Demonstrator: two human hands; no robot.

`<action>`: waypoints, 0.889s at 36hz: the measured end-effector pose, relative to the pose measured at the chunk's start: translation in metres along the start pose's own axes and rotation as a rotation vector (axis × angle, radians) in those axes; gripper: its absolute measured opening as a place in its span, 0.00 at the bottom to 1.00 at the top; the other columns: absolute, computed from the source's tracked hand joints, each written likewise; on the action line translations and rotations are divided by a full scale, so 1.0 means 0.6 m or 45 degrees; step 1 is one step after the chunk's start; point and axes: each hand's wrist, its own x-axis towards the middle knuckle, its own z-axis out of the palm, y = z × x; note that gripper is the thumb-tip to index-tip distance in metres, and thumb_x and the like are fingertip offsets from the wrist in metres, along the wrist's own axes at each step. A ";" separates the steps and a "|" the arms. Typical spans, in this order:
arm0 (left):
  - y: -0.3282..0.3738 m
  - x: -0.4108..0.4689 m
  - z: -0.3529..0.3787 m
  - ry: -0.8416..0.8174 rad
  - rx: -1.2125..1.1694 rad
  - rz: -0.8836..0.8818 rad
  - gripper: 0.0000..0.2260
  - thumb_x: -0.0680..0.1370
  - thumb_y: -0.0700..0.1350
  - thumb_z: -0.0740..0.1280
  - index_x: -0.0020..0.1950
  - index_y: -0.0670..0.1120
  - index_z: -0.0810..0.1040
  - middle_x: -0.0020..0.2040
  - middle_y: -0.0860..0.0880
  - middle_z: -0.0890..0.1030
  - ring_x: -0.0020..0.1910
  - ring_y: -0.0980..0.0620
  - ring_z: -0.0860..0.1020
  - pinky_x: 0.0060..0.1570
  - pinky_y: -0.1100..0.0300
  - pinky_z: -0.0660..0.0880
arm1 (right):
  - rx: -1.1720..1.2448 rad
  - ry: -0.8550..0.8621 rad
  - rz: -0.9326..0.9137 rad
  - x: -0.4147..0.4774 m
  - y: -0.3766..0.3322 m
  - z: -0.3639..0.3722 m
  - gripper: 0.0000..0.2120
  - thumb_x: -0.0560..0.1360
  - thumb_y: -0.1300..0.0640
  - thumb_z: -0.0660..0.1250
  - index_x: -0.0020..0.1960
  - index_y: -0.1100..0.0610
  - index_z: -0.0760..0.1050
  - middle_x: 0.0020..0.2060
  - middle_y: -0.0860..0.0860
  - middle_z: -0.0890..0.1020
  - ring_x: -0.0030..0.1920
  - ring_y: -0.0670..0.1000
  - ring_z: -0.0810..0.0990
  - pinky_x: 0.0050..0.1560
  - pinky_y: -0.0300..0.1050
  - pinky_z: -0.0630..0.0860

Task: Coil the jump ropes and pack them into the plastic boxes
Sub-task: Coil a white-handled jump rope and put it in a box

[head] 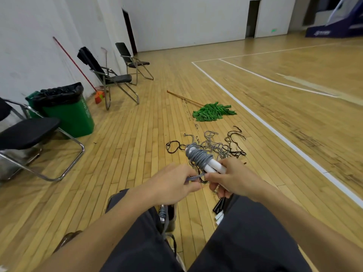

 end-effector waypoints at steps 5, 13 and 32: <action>0.016 0.004 -0.035 0.136 0.350 0.105 0.09 0.80 0.52 0.68 0.49 0.48 0.83 0.40 0.51 0.80 0.41 0.51 0.77 0.41 0.57 0.73 | -0.162 -0.160 0.079 0.006 -0.012 -0.005 0.08 0.80 0.56 0.70 0.51 0.61 0.76 0.35 0.54 0.85 0.29 0.50 0.78 0.29 0.41 0.75; 0.027 0.054 -0.111 0.015 0.091 0.265 0.14 0.67 0.54 0.80 0.44 0.47 0.85 0.38 0.57 0.81 0.39 0.60 0.78 0.40 0.64 0.76 | -0.537 -0.506 0.054 0.008 -0.074 -0.032 0.07 0.78 0.56 0.71 0.44 0.58 0.78 0.34 0.51 0.85 0.27 0.47 0.77 0.30 0.40 0.75; -0.081 0.072 -0.082 -0.312 -1.575 0.259 0.15 0.60 0.58 0.83 0.35 0.51 0.84 0.34 0.53 0.81 0.29 0.57 0.77 0.30 0.65 0.75 | 0.131 -0.825 -0.223 0.045 -0.105 -0.027 0.02 0.80 0.59 0.69 0.49 0.56 0.77 0.43 0.58 0.83 0.45 0.59 0.84 0.44 0.49 0.83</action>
